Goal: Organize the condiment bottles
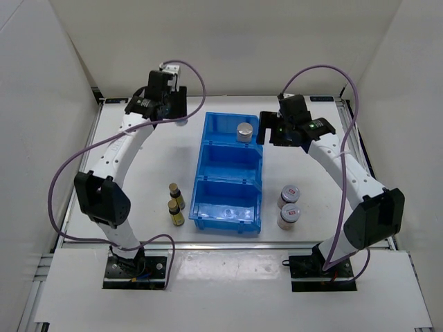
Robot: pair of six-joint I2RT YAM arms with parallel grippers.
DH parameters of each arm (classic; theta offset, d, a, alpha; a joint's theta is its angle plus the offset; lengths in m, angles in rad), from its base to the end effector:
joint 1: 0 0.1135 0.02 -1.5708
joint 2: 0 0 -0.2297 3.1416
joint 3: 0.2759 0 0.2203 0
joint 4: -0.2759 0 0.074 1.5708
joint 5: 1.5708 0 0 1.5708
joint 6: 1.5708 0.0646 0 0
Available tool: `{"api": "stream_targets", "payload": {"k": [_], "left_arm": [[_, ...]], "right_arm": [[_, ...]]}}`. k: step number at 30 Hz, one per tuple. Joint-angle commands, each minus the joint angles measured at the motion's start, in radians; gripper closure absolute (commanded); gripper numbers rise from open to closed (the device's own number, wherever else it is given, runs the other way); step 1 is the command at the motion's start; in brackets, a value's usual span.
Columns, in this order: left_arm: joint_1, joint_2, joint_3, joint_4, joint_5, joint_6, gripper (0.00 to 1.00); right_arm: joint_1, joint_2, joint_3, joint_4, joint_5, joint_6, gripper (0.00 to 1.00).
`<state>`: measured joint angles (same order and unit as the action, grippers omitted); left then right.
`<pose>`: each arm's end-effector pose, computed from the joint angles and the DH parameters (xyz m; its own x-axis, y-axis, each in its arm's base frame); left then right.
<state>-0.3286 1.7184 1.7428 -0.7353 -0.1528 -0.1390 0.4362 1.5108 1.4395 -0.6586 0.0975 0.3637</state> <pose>0.3521 -0.1097 0.3159 -0.6407 0.0738 -0.7642 0.1222 0.9925 -0.0066 0.2972 0.1316 0.2953 -0.6910 0.0685 -0.7196 -0.1165 0.9719 0.2044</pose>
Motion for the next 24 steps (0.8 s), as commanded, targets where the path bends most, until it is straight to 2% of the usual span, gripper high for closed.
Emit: {"api": "stream_targets", "payload": {"k": [1, 3, 7, 18, 24], "left_arm": [[0.002, 0.026, 0.176, 0.028, -0.015, -0.013, 0.89], [0.002, 0.079, 0.287, 0.019, 0.007, -0.036, 0.89], [-0.039, 0.155, 0.389, 0.010, 0.056, -0.036, 0.89], [-0.165, 0.208, 0.344, 0.010, 0.104, -0.063, 0.89], [-0.175, 0.285, 0.334, 0.010, 0.133, -0.083, 0.89]], "right_arm": [[-0.017, -0.057, -0.030, -0.016, -0.008, 0.000, 0.01], [-0.017, -0.067, -0.042, -0.016, -0.008, 0.000, 0.01], [-0.028, -0.090, -0.062, -0.026, -0.008, 0.000, 0.01], [-0.065, -0.162, -0.106, -0.062, 0.025, 0.000, 0.01], [-0.065, -0.184, -0.126, -0.114, 0.054, 0.000, 0.01]]}}
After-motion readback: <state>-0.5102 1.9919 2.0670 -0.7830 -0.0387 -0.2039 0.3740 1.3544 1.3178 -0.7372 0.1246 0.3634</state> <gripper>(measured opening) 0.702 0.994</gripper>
